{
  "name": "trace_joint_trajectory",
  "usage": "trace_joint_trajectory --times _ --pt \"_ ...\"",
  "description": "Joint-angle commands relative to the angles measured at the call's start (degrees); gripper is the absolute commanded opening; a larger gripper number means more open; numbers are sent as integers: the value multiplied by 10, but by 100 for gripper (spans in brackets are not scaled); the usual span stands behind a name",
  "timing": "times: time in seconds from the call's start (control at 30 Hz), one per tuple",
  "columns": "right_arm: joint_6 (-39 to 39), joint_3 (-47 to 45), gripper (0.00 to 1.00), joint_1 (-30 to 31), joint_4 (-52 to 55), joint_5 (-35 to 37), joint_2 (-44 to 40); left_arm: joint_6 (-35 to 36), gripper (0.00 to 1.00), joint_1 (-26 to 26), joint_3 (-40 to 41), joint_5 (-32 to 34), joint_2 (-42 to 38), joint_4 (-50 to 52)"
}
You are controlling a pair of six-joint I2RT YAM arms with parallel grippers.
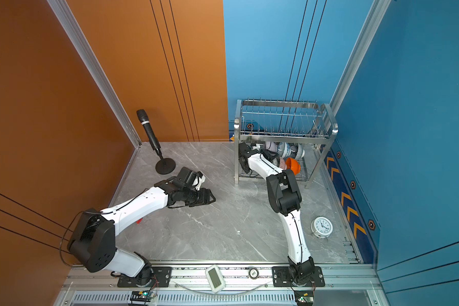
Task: Load bowls into a dish rack
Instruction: Place the bowl in the dish rack.
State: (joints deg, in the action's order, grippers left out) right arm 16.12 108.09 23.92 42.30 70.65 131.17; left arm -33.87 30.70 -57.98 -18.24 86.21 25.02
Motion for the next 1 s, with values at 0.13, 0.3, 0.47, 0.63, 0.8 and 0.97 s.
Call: trace_joint_trajectory --times 0.13,0.3,0.47,0.63,0.8,0.97 --pt "-70 18 54 25 49 -33 -32 12 71 -6 11 -12 -13 4" --pt "-102 18 55 27 64 -56 -46 11 71 -6 13 -11 -20 3" --pt "-127 16 56 31 72 -76 -59 9 71 -6 15 -11 -24 6" --pt "-154 14 56 31 85 -103 -69 6 71 -4 14 -10 -28 7" --pt "-177 -3 56 29 88 -144 -83 4 71 -2 12 -5 -32 9" --pt "-202 -26 58 27 87 -178 -107 4 71 1 16 -1 -34 10"
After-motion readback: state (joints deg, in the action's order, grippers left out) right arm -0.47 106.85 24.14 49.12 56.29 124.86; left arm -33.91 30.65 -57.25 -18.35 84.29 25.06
